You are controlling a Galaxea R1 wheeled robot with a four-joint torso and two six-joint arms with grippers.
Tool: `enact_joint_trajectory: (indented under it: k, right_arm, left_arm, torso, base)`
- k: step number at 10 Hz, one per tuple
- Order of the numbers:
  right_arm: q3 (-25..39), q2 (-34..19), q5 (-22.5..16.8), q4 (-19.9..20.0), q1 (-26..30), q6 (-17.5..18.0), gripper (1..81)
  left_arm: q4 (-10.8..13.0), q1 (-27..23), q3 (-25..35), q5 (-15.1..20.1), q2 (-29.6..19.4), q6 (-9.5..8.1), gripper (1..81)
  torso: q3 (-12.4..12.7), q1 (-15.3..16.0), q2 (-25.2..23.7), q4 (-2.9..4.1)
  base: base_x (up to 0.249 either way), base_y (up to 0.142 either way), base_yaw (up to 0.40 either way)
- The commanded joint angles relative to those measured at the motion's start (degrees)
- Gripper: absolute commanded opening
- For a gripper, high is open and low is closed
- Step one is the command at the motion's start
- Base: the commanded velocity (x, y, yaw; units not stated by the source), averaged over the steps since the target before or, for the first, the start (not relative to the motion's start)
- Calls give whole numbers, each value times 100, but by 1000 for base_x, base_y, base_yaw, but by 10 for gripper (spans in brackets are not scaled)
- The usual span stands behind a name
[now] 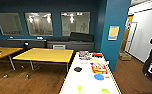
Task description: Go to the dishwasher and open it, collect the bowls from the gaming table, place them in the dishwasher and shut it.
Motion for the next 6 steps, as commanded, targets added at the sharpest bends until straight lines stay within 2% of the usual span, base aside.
enact_joint_trajectory:
  k: [1,4,5,6]
  right_arm:
    - [1950,-1881,-15,81,379,344,811]
    - [3528,-3219,-7,73,808,388,811]
    - [3818,-3570,-15,73,1028,545,811]
    - [4124,-4000,96,81,1248,729,811]
  left_arm:
    - [-15,-267,147,223,-49,-29,811]
    - [-6,-267,147,223,-31,-38,811]
    - [-15,-267,139,223,-14,-38,811]
    - [-15,-267,130,223,-5,-38,811]
  torso:
    - [0,2,0,0]
    - [0,2,0,0]
    - [-196,0,0,0]
    - [-238,0,0,0]
  base:
    - [0,0,0]
    - [0,0,0]
    - [0,0,0]
    - [0,0,0]
